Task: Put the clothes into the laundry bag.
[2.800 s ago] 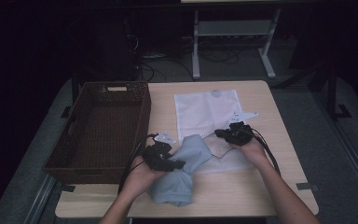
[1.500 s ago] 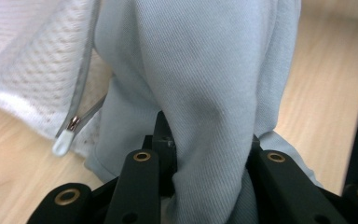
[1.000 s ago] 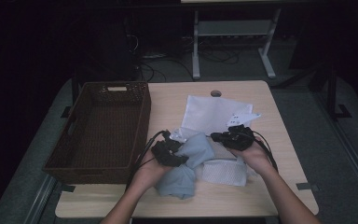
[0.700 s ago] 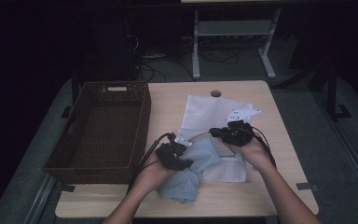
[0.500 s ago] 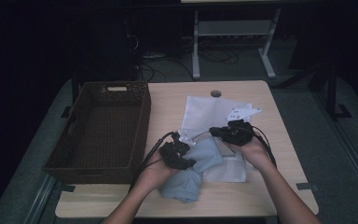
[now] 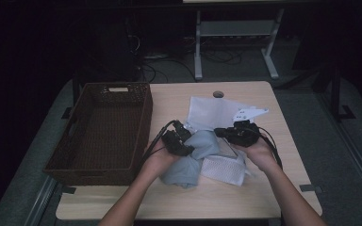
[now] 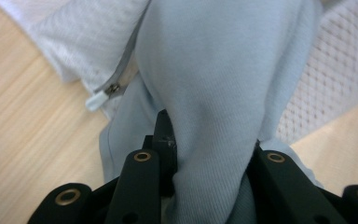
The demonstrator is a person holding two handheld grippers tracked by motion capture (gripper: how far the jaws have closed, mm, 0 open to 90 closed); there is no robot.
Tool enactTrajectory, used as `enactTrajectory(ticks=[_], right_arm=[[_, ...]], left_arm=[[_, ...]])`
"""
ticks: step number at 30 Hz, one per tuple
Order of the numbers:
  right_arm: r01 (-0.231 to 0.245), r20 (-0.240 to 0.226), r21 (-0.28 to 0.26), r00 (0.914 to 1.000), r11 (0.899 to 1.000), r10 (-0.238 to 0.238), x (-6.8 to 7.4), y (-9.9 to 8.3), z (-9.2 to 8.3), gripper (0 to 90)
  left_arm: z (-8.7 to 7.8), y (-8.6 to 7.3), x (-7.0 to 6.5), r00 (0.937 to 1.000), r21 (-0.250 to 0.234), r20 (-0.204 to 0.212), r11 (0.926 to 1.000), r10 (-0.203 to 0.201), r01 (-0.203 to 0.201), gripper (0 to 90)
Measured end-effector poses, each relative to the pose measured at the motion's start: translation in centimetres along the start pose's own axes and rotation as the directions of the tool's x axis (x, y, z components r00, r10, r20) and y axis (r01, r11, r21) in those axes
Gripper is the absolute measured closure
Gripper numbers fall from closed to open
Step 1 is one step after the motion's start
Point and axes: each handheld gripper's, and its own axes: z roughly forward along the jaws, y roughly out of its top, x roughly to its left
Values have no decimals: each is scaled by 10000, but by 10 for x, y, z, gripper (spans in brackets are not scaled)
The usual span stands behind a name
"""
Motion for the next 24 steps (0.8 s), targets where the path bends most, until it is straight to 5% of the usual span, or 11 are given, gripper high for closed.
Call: enactTrajectory(ticks=[4, 15, 24], right_arm=[[-47, -68, 7, 10000, 10000, 47, 2, 1, 2, 882], [48, -203, -265, 9998, 9996, -53, 7, 12, 8, 882], [175, -613, -210, 9979, 9996, -187, 18, 13, 14, 881]], left_arm=[[1, 1, 6, 9999, -46, -68, 9999, -155, 155, 707], [0, 7, -14, 9995, -290, 307, 9995, 89, -81, 706], [13, 10, -11, 9982, -586, 401, 9972, -445, 468, 705]])
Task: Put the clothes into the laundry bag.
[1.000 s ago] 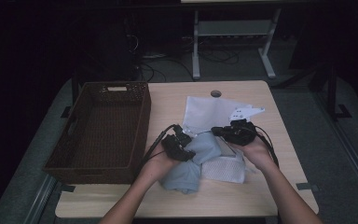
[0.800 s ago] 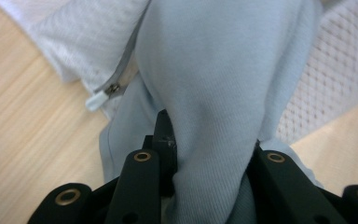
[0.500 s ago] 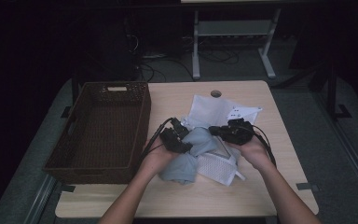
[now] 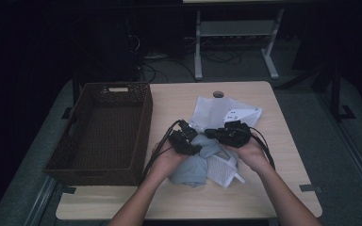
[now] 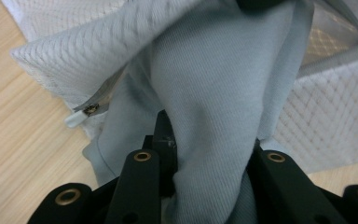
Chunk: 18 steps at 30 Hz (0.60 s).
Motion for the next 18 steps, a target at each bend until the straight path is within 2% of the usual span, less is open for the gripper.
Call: enactTrajectory(ticks=[5, 8, 14, 18], right_arm=[[185, -79, 217, 9998, 9996, -183, 4, -4, 7, 869], [188, -51, 331, 9998, 9993, -186, 1, -10, 7, 785], [2, 91, 285, 10000, 9996, -5, -8, -21, -13, 676], [-114, 184, 694, 9998, 9975, 101, -9, -36, -25, 636]], left_arm=[[8, -6, 3, 9994, -113, 158, 9995, -302, 304, 705], [10, -9, 5, 9985, -212, 241, 9985, -500, 506, 705], [10, -12, 9, 9967, -329, 388, 9968, -718, 731, 705], [10, -12, 10, 9960, -357, 441, 9963, -772, 788, 706]])
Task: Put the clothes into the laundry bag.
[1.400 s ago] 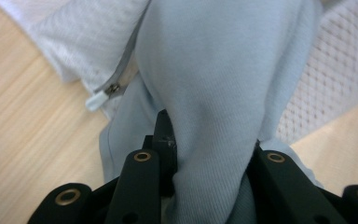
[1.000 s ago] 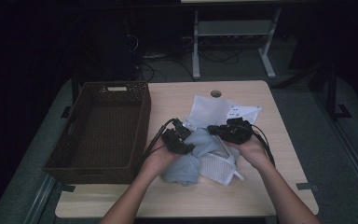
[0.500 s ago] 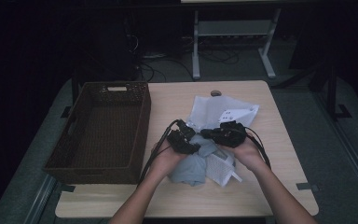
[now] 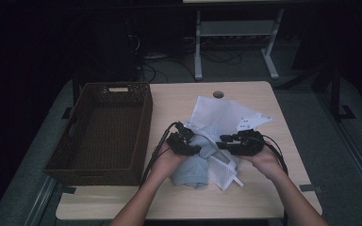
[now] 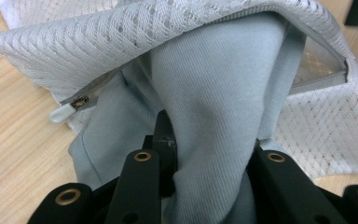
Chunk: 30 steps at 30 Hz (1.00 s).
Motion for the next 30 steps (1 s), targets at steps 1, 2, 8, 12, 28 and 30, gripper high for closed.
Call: enactTrajectory(ticks=[1, 2, 8, 12, 28, 30], right_arm=[[25, 107, 145, 9999, 9999, -27, 0, -5, -2, 627], [43, 154, 217, 9999, 9998, -46, 0, -9, -3, 617], [103, 33, 968, 9999, 9953, -107, 6, -28, -2, 601], [360, 249, 1158, 9989, 9926, -391, 8, -28, 5, 777], [279, 652, 883, 9973, 9957, -337, 8, -26, 1, 585], [130, 640, 1011, 9978, 9948, -195, 6, -28, 5, 497]], left_arm=[[0, 0, 0, 10000, 6, 4, 10000, -9, 9, 706], [0, 0, 0, 10000, 9, 5, 10000, -11, 11, 706], [-3, 0, 2, 9999, -37, -62, 9999, -129, 129, 707], [-6, 0, 4, 9994, -29, -231, 9996, -265, 264, 708], [-1, 0, 5, 9984, -35, -313, 9989, -467, 466, 707], [0, 0, 4, 9985, -42, -307, 9989, -462, 461, 707]])
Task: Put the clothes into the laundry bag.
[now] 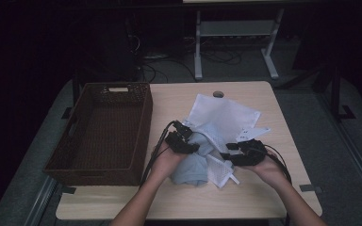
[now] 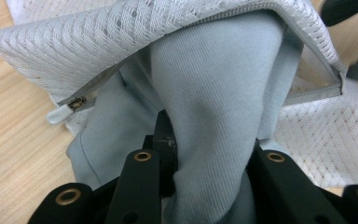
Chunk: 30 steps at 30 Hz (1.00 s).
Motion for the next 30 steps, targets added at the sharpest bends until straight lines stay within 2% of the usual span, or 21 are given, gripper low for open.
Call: enactTrajectory(ticks=[2, 3, 4, 6, 8, 9, 13, 17, 19, 21, 25, 30], right_arm=[[11, -7, 162, 10000, 9999, -11, 1, 0, 4, 493], [21, 30, 207, 10000, 9998, -22, 1, 0, 6, 521], [53, 20, 284, 10000, 9996, -54, 1, 0, 8, 562], [126, 140, 352, 9998, 9993, -131, 2, -1, 11, 718], [138, 197, 396, 9997, 9991, -146, 1, -1, 12, 830], [177, 220, 370, 9996, 9992, -185, 1, -1, 11, 853], [288, 163, -10, 9995, 9996, -287, 4, 2, 3, 865], [565, -335, -457, 9977, 9974, -581, 16, 8, -3, 865], [812, -524, -456, 9951, 9957, -836, 23, 11, -2, 865], [1081, -800, -319, 9907, 9936, -1103, 30, 12, 2, 864], [1340, -1094, 75, 9851, 9909, -1324, 39, 11, 11, 864], [1317, -1198, 578, 9850, 9896, -1241, 36, 4, 20, 865]], left_arm=[[0, 0, 0, 10000, -20, 4, 10000, 0, 0, 707], [0, 0, 0, 10000, -12, -9, 10000, 5, -5, 707], [0, 0, 0, 10000, -11, -22, 10000, 11, -11, 707], [0, 0, 0, 10000, -17, -36, 10000, 9, -9, 707], [0, 0, 0, 10000, -4, -51, 10000, -11, 11, 708], [0, 0, 0, 10000, 14, -60, 10000, -51, 51, 708], [1, 1, 0, 9998, 11, -139, 9999, -157, 157, 710], [6, 3, 0, 9994, 36, -234, 9997, -237, 238, 709], [9, 3, -1, 9994, 85, -263, 9997, -220, 222, 709], [12, 3, -2, 9995, 134, -245, 9997, -189, 192, 708], [17, 2, -3, 9998, 220, -173, 9997, -102, 106, 702], [19, 0, -2, 9999, 176, 20, 9998, -108, 108, 669]])
